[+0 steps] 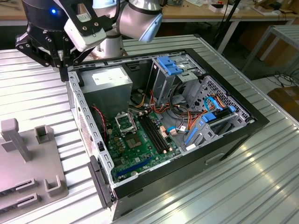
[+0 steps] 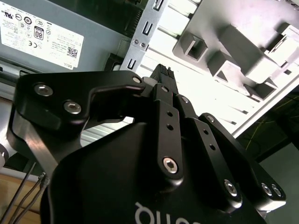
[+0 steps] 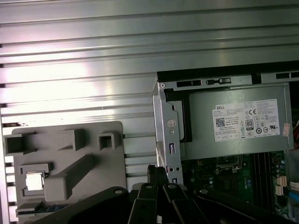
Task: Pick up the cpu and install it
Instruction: 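Reach for the cpu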
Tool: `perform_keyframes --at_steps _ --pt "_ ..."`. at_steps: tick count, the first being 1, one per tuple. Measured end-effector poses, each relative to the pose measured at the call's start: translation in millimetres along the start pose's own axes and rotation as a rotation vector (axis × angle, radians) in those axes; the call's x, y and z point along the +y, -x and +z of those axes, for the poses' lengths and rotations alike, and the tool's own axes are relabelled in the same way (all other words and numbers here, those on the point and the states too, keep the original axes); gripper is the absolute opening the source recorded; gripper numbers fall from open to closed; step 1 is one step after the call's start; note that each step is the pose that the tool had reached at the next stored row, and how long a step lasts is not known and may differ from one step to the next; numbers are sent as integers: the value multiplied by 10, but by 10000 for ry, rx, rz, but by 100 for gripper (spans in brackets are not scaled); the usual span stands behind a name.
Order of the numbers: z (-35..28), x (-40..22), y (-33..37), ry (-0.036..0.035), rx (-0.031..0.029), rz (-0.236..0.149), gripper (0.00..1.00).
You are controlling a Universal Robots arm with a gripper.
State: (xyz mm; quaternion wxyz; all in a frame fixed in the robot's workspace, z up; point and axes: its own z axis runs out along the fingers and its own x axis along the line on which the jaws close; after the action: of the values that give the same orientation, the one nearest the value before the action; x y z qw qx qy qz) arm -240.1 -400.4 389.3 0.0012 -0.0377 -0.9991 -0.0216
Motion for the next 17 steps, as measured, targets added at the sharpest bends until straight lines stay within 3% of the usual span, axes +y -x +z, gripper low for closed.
perform_keyframes --at_steps 17 --pt "3 -16 -213 0 0 0 11"
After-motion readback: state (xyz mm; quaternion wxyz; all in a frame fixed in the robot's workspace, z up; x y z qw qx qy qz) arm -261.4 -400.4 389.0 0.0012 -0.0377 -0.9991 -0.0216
